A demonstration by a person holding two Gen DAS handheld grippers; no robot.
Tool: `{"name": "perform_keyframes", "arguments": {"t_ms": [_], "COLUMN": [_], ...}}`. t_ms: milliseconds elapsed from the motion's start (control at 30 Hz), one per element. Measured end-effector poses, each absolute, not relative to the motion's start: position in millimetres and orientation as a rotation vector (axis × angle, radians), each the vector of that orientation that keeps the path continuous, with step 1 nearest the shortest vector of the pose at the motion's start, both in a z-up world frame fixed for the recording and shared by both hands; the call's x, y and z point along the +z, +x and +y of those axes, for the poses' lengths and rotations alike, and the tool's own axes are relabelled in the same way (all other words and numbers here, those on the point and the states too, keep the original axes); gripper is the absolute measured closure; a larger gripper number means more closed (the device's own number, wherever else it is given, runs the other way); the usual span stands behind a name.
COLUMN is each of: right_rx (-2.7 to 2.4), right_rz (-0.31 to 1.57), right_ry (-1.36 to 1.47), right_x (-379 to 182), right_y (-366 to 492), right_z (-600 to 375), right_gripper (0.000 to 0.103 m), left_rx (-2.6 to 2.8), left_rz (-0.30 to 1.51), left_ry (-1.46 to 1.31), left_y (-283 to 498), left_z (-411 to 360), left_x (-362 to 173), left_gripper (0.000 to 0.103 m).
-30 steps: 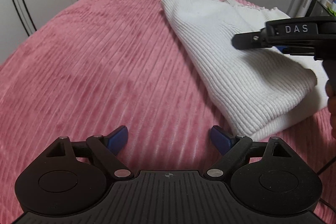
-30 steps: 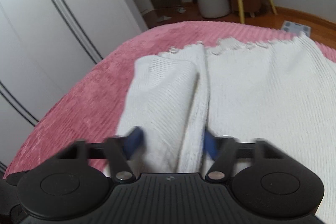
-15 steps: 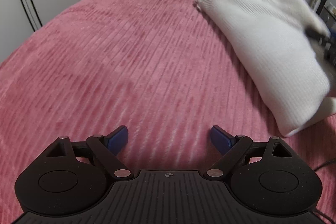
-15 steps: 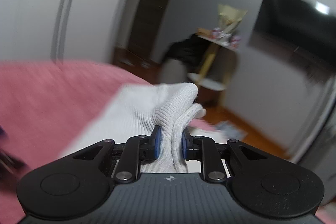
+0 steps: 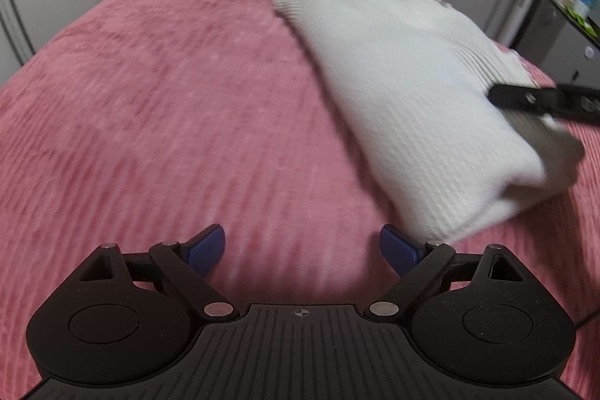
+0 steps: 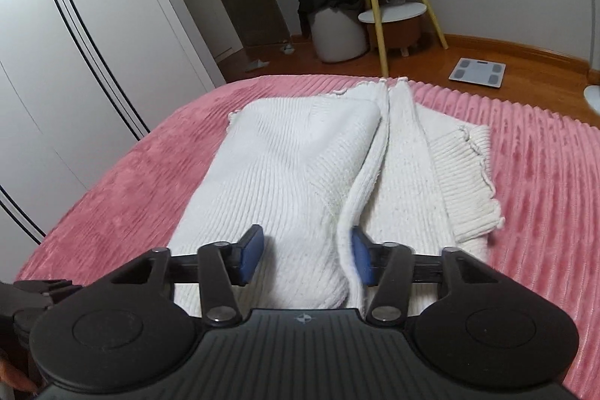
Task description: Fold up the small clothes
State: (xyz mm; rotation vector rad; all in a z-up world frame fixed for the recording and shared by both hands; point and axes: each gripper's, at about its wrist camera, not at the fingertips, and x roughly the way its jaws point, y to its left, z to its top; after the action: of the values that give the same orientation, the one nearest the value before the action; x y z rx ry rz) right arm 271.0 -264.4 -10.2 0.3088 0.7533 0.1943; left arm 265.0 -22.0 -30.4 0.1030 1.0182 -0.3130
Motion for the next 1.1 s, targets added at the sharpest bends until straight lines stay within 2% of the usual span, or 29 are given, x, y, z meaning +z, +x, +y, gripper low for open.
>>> {"name": "perform_keyframes", "arguments": {"t_ms": [33,67,333,400,433,467,533,600,700,733,767,800,833,867,1033,1100], "right_rx": [0.185,0.172,0.082,0.047,0.02,-0.017,-0.081,-0.052,-0.012,0.01,0.028,0.05,0.084,0.118,0.163,0.178], "right_rz": [0.743,0.707,0.447,0.414,0.397,0.388,0.418,0.56,0.598,0.593,0.59,0.594,0.603,0.618,0.717,0.747], "right_ry": [0.275,0.232,-0.163,-0.21,-0.239,-0.261,-0.271,-0.145,0.021,0.071,0.119,0.174,0.241,0.304,0.473,0.521], "right_x": [-8,-6,20,23,23,20,11,-1,-2,0,2,3,2,0,-12,-18], "right_y": [270,263,234,229,226,224,227,239,233,231,229,228,229,232,249,258], "right_z": [-262,-258,-217,-217,-218,-219,-227,-245,-265,-270,-275,-281,-287,-292,-304,-305], "right_gripper": [0.082,0.084,0.089,0.091,0.097,0.103,0.103,0.103,0.095,0.086,0.071,0.063,0.048,0.042,0.041,0.046], "left_rx": [-0.315,-0.311,-0.264,-0.258,-0.255,-0.252,-0.249,-0.247,-0.25,-0.249,-0.247,-0.245,-0.244,-0.244,-0.245,-0.244], "left_rz": [1.019,1.018,1.017,1.02,1.025,1.029,1.03,1.027,1.028,1.029,1.029,1.028,1.028,1.028,1.029,1.03], "left_ry": [0.12,0.133,0.169,0.156,0.146,0.141,0.146,0.154,0.154,0.151,0.151,0.155,0.158,0.16,0.159,0.159], "left_y": [264,263,267,268,269,270,271,271,271,271,271,270,270,270,269,269], "left_z": [-27,-32,-58,-57,-55,-54,-55,-56,-54,-54,-54,-55,-56,-56,-55,-55], "left_x": [-31,-32,-35,-36,-37,-37,-38,-37,-38,-38,-38,-38,-38,-38,-37,-37], "left_gripper": [0.009,0.009,0.009,0.009,0.008,0.008,0.008,0.008,0.008,0.008,0.008,0.008,0.008,0.008,0.008,0.008]}}
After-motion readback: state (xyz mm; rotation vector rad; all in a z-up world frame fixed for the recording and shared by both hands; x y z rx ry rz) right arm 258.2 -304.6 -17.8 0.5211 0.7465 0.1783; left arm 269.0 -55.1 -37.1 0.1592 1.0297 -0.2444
